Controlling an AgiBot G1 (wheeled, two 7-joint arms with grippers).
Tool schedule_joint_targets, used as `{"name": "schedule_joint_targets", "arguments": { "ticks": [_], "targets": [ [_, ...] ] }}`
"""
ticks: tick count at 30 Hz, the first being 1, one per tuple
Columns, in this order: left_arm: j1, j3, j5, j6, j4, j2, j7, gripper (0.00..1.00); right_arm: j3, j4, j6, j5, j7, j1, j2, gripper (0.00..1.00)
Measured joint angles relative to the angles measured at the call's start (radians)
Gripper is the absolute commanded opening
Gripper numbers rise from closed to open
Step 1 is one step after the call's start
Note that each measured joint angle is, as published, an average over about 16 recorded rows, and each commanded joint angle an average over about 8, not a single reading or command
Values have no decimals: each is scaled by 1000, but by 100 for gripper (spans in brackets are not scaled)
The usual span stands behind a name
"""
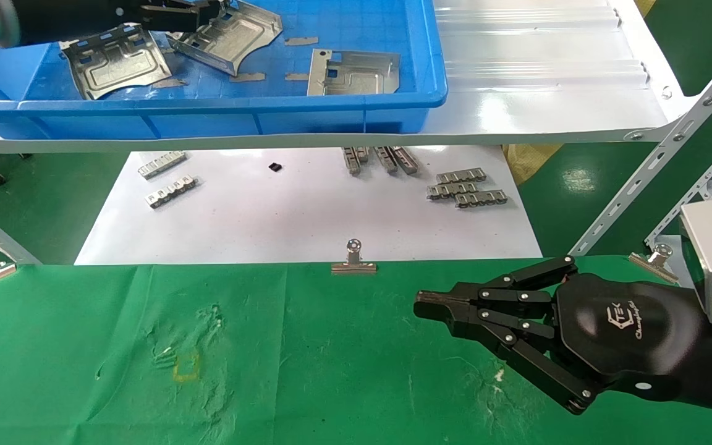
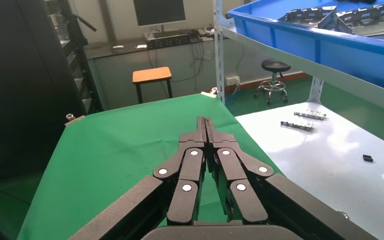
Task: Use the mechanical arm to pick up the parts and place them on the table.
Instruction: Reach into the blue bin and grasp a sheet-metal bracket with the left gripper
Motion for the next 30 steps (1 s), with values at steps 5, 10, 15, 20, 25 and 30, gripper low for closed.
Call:
{"name": "schedule_joint_targets", "arguments": {
  "ticks": [5,10,15,20,25,30],
  "targets": [
    [-32,17,34,-94,103,62,9,0,0,0,0,0,0,0,0,100],
    [-46,23,45,-143,160,97,17,0,0,0,0,0,0,0,0,100],
    [-53,21,43,-161,188,111,25,0,0,0,0,0,0,0,0,100],
    [-56,13,32,-161,200,113,34,0,0,0,0,0,0,0,0,100],
    [-56,5,20,-149,208,110,41,0,0,0,0,0,0,0,0,100],
    [-55,0,13,-135,214,107,46,0,0,0,0,0,0,0,0,100]
  ]
}}
